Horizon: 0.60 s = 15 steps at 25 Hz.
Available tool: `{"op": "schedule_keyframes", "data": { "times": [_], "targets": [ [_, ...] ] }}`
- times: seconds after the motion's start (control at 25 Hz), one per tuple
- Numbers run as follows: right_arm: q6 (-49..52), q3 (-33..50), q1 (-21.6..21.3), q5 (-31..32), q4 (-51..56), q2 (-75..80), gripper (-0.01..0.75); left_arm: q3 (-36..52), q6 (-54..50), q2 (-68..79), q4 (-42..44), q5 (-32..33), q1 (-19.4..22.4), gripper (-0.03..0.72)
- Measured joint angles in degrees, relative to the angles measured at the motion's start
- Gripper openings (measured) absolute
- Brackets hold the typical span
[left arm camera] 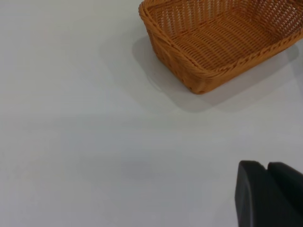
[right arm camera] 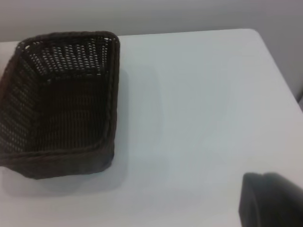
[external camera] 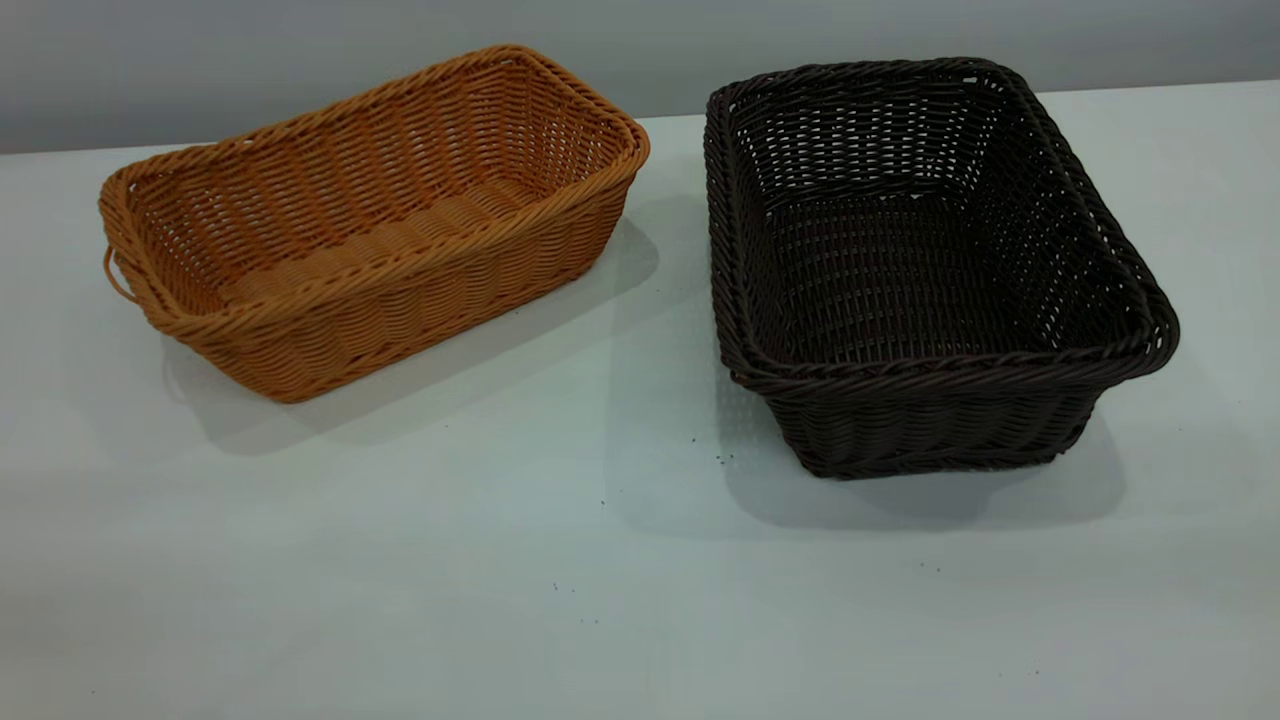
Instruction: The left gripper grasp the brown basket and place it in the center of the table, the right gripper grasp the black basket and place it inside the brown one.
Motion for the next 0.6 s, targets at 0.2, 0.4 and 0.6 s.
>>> {"op": "schedule_keyframes", "data": {
  "times": [0.2, 0.4, 0.6],
  "targets": [
    [0.13, 0.05, 0.00, -0.07, 0.62, 0.00, -0.001, 0.06, -0.11, 0.00, 0.00, -0.05, 0.00, 0.059],
    [0.40, 0.04, 0.00, -0.73, 4.99, 0.00, -0.001, 0.06, -0.06, 0.00, 0.00, -0.11, 0.00, 0.059],
    [0.40, 0.04, -0.07, -0.83, 5.17, 0.00, -0.001, 0.06, -0.05, 0.00, 0.00, -0.11, 0.00, 0.059]
  ]
}}
